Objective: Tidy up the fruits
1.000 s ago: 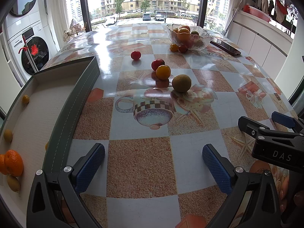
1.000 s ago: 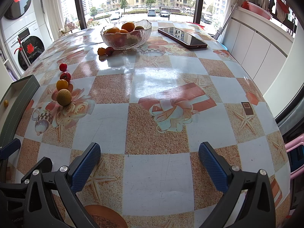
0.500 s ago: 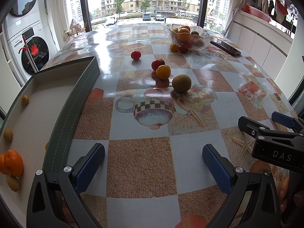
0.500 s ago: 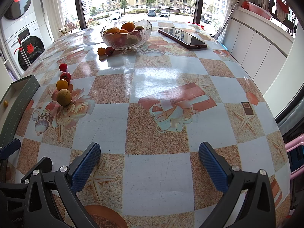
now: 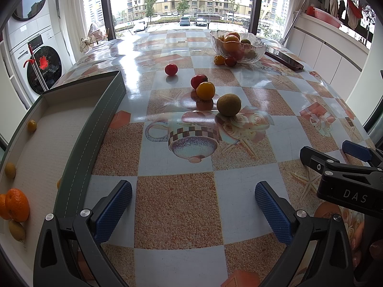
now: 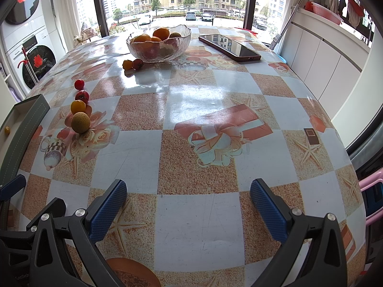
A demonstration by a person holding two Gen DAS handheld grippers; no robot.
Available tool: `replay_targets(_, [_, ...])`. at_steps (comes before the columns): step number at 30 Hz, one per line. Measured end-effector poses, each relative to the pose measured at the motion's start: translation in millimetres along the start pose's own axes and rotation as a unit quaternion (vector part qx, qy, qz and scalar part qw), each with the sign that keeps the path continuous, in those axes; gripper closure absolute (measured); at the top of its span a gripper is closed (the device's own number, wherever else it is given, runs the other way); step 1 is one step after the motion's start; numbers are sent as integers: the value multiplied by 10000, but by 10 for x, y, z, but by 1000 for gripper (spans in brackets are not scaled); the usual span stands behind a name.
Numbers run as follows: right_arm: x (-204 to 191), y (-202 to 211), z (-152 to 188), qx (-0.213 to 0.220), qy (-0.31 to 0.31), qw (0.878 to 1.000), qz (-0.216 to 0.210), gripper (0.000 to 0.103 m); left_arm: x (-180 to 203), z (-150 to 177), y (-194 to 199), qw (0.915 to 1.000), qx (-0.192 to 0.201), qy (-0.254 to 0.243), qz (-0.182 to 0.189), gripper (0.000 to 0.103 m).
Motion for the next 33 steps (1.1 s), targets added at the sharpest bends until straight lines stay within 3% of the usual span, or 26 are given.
replay_targets(6, [2, -15, -8, -96, 4, 10000, 10, 0, -2, 4, 6, 10000, -11, -11, -4, 0])
replay_targets(10, [-39, -50, -32, -453, -70, 9989, 4, 0, -26, 42, 46, 10000, -72, -15, 4, 0])
replay_targets(15, [-505, -101, -199, -539, 105, 9952, -815, 1, 0, 81, 79, 9998, -178, -85, 48, 0])
replay_targets(20, [-956, -233, -375, -519, 530, 9914, -1074, 3, 20, 112, 106, 9997, -165, -162, 95, 0])
replay_targets(23, [-1170, -285, -458, -441, 824, 9892, -1125, 18, 26, 115, 110, 9997, -150, -167, 98, 0])
replay_targets(25, [-1256, -301, -499, -382, 1052, 9882, -1050, 41, 14, 109, 102, 9997, -183, -128, 81, 0])
replay_targets(26, [-1261, -300, -517, -350, 1124, 9880, -995, 47, 4, 104, 100, 9997, -206, -115, 78, 0])
replay_targets(28, [-1273, -286, -550, -329, 1141, 9864, -1133, 75, 13, 84, 87, 9995, -264, -134, 66, 0])
replay_targets(33, [-930, -224, -597, -290, 666, 9896, -1239, 75, -9, -129, 94, 9996, -157, -218, -101, 0])
Point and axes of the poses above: each gripper's, at about its wrist camera, not at the fingertips, and y roughly against the way its jaws point, x to its right, z to its underside, the point moved 9 cm from there along -y, roughly the way its jaws point, and after that the axes turned 3 degrees about x, right-handed, at the moved point
